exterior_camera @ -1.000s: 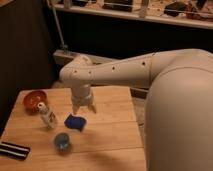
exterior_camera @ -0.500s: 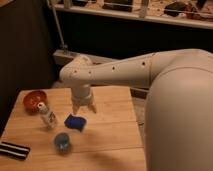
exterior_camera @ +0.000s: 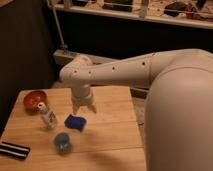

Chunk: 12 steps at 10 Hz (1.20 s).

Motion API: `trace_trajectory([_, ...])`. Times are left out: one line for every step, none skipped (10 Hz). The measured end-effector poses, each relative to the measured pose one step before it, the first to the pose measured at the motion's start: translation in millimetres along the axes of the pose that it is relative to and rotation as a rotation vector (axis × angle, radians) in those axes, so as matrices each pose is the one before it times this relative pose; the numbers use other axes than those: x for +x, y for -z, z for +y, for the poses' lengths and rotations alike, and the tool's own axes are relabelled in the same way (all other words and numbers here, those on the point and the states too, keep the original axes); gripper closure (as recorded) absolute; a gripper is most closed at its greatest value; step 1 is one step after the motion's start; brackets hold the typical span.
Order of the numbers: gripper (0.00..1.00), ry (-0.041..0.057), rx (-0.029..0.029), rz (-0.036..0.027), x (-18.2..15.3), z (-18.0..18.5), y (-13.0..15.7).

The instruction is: Place the eraser in the ceramic cup

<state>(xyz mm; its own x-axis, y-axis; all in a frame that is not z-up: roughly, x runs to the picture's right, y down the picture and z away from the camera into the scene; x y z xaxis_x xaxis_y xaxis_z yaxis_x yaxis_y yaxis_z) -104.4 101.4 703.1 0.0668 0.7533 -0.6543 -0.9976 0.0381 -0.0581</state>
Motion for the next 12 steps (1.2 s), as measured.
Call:
trace_trajectory([0.35,-0.00011,-0.00001,-0.00003,-0.02,-0.04,-0.01])
trace_trajectory([0.35,0.00007,0.00007,0.00005,0.01,0.00,-0.02])
trace_trajectory([0.35,-0.00001,-0.00008,-0.00004,-0.01,0.03,0.03])
trace_trajectory([0.35,0.00002,0.00001,0.00005,0.01,0.00,-0.03])
trace_trajectory([0.35,-0.00005,-0.00002,0.00005,0.00,0.00,-0.03])
trace_trajectory([0.35,0.00004,0.00003,-0.00002,0.00,0.00,0.03])
trace_trajectory([0.35,-0.00006,0.00001,-0.00001,-0.02,-0.02,-0.03])
trace_trajectory([0.35,0.00050,0.00056,0.00023,0.11,-0.04,-0.26])
trace_trajectory([0.35,0.00319,0.00130,-0.00271,-0.04,0.46,0.64])
trace_trajectory([0.35,0.03178,0.00031,-0.01284,-1.05,4.24,2.30])
trace_trajectory([0.35,0.06911,-0.00821,-0.01880,0.53,16.45,3.80])
trace_trajectory([0.35,0.08541,0.00257,-0.02735,-0.32,17.71,4.30])
